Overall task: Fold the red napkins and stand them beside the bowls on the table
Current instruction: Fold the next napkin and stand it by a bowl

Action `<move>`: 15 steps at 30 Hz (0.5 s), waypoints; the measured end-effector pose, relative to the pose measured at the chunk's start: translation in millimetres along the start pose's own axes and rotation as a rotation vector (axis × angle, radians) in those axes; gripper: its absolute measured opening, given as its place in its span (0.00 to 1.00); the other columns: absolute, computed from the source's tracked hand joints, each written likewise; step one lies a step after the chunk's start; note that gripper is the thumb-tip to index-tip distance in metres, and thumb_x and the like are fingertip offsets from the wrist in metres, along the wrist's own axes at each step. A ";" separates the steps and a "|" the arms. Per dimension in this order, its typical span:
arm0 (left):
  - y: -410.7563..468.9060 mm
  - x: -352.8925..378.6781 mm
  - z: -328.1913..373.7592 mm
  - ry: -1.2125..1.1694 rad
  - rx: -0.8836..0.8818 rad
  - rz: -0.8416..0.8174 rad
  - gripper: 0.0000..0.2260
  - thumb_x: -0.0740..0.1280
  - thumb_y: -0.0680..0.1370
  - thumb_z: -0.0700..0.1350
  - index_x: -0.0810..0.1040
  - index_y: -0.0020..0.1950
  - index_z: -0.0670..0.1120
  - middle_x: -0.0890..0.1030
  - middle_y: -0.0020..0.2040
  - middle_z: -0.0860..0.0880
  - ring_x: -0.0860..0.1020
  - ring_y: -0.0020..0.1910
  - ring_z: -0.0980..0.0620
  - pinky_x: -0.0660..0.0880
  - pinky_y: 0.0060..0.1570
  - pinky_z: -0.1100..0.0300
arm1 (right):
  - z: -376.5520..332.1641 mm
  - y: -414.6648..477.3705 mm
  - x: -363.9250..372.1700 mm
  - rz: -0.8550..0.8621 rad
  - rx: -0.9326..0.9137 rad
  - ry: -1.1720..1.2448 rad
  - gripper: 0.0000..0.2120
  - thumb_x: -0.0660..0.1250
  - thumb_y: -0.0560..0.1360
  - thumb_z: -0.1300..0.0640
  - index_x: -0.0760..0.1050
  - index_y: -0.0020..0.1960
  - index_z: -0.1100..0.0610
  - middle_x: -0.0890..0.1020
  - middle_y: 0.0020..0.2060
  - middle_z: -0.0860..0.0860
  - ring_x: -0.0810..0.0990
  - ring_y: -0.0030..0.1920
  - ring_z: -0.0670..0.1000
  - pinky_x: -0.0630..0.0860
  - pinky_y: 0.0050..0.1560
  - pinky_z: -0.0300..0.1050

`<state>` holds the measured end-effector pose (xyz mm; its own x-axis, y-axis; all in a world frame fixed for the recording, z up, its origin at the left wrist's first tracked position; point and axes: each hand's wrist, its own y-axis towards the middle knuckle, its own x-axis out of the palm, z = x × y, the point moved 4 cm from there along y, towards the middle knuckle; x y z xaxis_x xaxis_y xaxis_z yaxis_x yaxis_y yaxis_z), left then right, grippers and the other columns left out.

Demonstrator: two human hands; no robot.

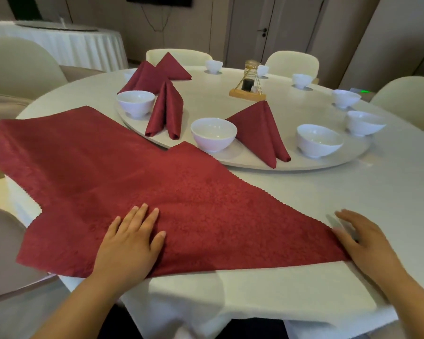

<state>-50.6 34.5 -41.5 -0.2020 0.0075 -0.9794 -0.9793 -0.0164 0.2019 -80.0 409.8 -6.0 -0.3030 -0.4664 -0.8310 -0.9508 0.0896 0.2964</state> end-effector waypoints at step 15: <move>-1.8 -5.9 -0.1 -0.160 -0.070 -0.063 0.44 0.33 0.63 0.63 0.61 0.73 0.48 0.61 0.74 0.46 0.57 0.74 0.48 0.52 0.70 0.51 | 28.3 -14.9 -31.9 -0.055 -0.234 -0.219 0.20 0.54 0.67 0.51 0.82 0.47 0.57 0.85 0.43 0.48 0.82 0.42 0.56 0.61 0.56 0.23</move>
<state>-47.6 34.4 -36.1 -0.1459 0.1691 -0.9747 -0.9877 -0.0801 0.1339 -58.0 448.3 2.8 -0.2818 -0.2619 -0.9230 -0.9336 -0.1469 0.3268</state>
